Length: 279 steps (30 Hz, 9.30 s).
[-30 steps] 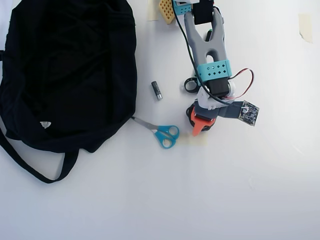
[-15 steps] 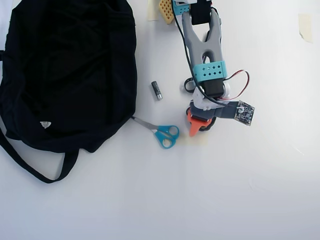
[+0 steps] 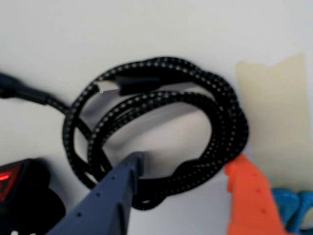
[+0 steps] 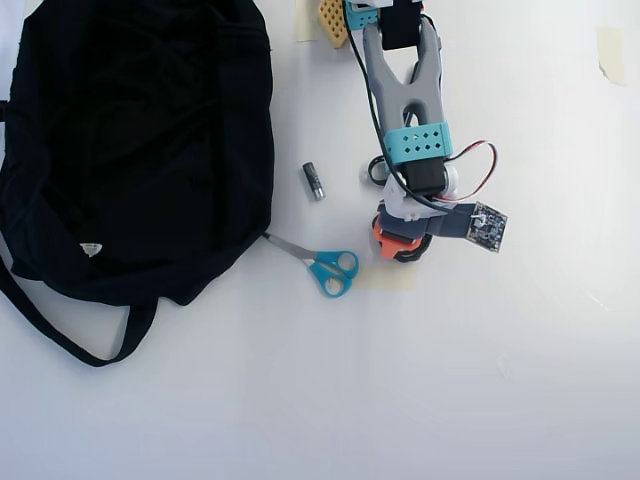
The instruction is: Put the cable into the black bag
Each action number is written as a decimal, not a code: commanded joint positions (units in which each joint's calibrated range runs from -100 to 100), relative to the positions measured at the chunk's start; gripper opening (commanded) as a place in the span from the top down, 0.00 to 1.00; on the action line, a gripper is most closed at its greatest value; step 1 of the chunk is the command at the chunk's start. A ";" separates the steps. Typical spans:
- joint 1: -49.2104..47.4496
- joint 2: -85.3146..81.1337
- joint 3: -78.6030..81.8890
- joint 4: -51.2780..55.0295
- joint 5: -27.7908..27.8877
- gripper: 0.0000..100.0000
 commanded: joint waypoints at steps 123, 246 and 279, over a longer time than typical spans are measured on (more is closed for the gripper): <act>28.78 -12.51 -35.58 20.35 -40.33 0.98; 13.75 -119.39 101.62 -17.20 -40.65 0.98; 5.82 -139.89 123.18 -7.30 -39.18 0.98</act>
